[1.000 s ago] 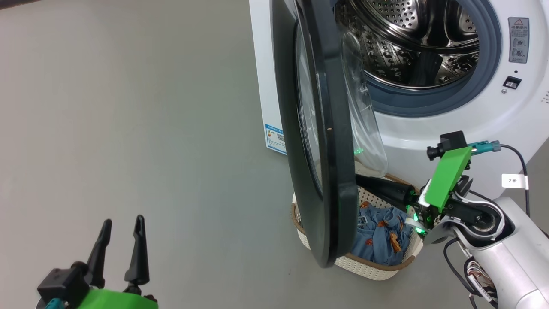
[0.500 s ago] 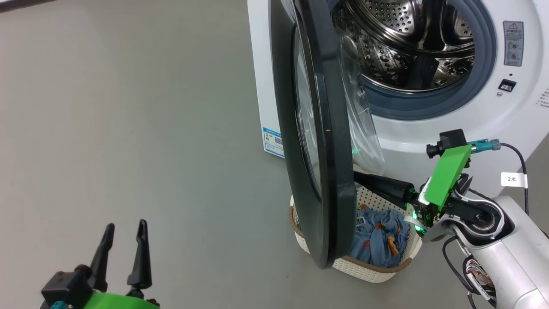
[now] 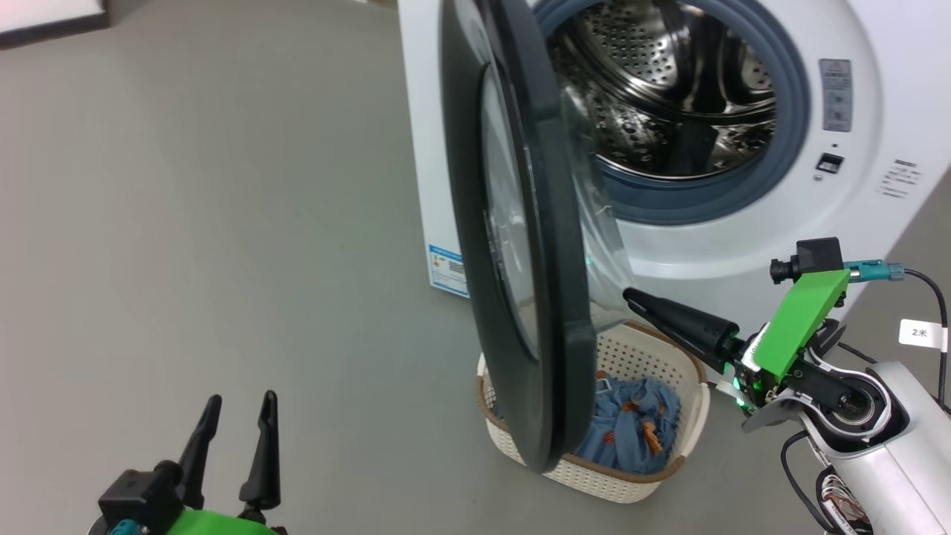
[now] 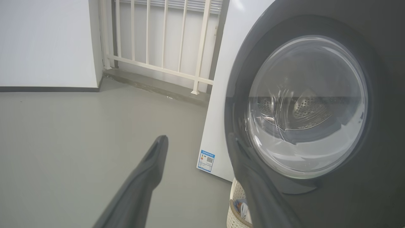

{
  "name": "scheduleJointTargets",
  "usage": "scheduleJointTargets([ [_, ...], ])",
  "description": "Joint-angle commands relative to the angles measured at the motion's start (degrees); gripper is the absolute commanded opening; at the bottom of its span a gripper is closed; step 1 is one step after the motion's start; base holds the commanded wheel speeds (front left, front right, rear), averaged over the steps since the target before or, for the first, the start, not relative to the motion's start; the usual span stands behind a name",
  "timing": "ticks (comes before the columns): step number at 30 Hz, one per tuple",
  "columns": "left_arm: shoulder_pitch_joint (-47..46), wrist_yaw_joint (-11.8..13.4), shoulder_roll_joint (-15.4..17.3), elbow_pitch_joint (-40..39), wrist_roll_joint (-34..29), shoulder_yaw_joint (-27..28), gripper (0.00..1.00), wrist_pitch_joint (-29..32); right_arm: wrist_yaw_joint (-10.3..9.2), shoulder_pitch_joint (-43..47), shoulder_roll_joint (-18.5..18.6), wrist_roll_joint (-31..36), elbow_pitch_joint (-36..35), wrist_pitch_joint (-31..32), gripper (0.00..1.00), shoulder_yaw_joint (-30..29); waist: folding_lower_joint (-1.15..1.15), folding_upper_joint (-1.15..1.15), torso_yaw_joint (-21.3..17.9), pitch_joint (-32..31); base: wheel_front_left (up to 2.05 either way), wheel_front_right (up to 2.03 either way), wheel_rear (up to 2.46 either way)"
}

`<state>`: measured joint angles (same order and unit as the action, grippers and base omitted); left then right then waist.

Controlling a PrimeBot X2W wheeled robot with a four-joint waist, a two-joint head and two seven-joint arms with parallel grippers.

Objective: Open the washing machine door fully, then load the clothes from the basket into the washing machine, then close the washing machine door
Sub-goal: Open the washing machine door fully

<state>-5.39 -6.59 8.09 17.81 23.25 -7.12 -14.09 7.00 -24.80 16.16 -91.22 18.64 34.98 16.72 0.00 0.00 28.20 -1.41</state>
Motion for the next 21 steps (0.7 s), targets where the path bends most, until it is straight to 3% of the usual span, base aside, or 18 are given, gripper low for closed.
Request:
scheduleJointTargets([
  [1, -1.96, -0.20, 1.14, -0.94, -0.19, 1.61, 1.00, -0.13, 0.48, -0.10, 0.66, 1.02, -2.03, -0.80, 1.00, 0.03, 0.00, 0.00, -2.05, -0.60, 0.00, 0.00, 0.00],
  [10, -1.28, 0.00, 1.06, -1.02, -0.19, 0.95, 1.00, -0.29, 0.48, 2.34, 0.84, 5.85, -6.26, -6.83, 1.00, 0.42, 0.00, 0.00, -9.03, -1.83, 0.00, 0.00, 0.00],
  [21, -0.95, 0.30, 0.90, -1.06, 0.25, 0.63, 1.00, -0.44, 0.48, 5.80, 3.16, 16.91, -9.35, -21.11, 1.00, 2.13, 0.00, 0.00, -17.22, -2.19, 0.00, 0.00, 0.00],
])
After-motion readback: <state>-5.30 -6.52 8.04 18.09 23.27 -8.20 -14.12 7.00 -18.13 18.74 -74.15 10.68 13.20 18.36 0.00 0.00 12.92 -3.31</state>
